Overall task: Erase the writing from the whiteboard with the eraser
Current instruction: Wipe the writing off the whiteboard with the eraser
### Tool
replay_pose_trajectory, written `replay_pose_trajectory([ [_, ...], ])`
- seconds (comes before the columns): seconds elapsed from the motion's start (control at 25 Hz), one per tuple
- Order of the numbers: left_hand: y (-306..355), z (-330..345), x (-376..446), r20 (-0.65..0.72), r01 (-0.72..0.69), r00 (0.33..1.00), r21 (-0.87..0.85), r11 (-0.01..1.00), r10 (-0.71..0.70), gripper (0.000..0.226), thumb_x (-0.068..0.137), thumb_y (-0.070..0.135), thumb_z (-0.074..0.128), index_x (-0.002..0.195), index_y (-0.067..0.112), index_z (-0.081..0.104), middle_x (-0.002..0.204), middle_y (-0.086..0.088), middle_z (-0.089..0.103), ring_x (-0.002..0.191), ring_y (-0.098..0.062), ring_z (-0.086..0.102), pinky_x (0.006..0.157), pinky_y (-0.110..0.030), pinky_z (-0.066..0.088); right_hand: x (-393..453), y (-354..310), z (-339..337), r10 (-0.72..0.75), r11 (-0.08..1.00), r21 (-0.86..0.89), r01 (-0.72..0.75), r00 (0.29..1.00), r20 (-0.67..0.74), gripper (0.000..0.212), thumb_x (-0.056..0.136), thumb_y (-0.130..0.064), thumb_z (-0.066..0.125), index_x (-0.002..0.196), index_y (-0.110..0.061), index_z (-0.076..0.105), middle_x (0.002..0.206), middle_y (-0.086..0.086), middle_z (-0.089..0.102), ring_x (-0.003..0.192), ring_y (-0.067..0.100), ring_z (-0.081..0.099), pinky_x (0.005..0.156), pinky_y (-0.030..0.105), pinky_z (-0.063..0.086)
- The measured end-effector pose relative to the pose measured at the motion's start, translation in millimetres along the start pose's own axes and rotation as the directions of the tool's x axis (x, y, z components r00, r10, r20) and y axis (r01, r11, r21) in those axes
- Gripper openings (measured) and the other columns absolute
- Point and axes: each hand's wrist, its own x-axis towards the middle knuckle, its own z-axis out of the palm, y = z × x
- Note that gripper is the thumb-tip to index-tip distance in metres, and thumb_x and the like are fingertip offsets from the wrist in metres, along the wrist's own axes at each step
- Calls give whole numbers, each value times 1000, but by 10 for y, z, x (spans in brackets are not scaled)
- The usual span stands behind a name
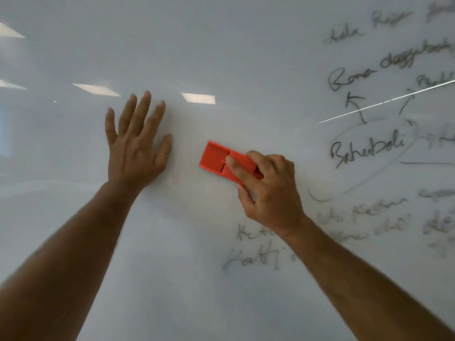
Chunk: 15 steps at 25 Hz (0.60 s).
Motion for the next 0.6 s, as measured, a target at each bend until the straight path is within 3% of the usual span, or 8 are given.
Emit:
replay_pose_trajectory([
  [0.12, 433, 42, 123, 63, -31, 998, -30, 999, 33, 59, 103, 44, 45, 158, 23, 38, 168, -7, 29, 157, -26, 23, 124, -60, 14, -760, -259, -4, -159, 986, 70, 151, 977, 140, 56, 81, -26, 65, 136, -35, 58, 126, 10, 64, 95, 32, 56, 87, 44, 43],
  [0.28, 944, 111, -25, 182, 1, 983, 21, 1000, -5, 63, 102, 50, 43, 160, 27, 33, 170, -5, 22, 158, -25, 17, 126, -57, 10, -1735, -406, -59, -439, 898, 156, 411, 821, 366, 52, 87, -27, 49, 138, -35, 52, 123, 6, 62, 93, 27, 57, 91, 44, 49],
  [0.36, 1153, 124, -148, 232, -4, 973, 58, 998, -10, 66, 101, 53, 41, 161, 27, 30, 171, -6, 19, 158, -26, 16, 126, -57, 10, -1944, -249, -125, -501, 864, 165, 476, 778, 379, 50, 92, -25, 38, 138, -35, 52, 123, 5, 63, 93, 26, 59, 93, 44, 49],
  [0.48, 1404, 106, -222, 272, -15, 962, 83, 996, -8, 67, 100, 55, 36, 161, 27, 30, 171, -6, 18, 159, -26, 14, 126, -58, 9, -1814, 183, -255, -480, 877, 121, 466, 826, 297, 56, 83, -26, 54, 139, -36, 51, 123, 6, 63, 95, 27, 59, 91, 45, 41],
  [0.6, 1529, 69, -120, 280, 21, 959, 87, 996, -45, 65, 102, 54, 36, 161, 29, 28, 172, -4, 15, 159, -24, 11, 126, -58, 7, -1257, 706, -415, -318, 948, 56, 313, 933, 166, 68, 73, -20, 68, 138, -36, 55, 123, 8, 66, 91, 30, 59, 84, 43, 46],
])
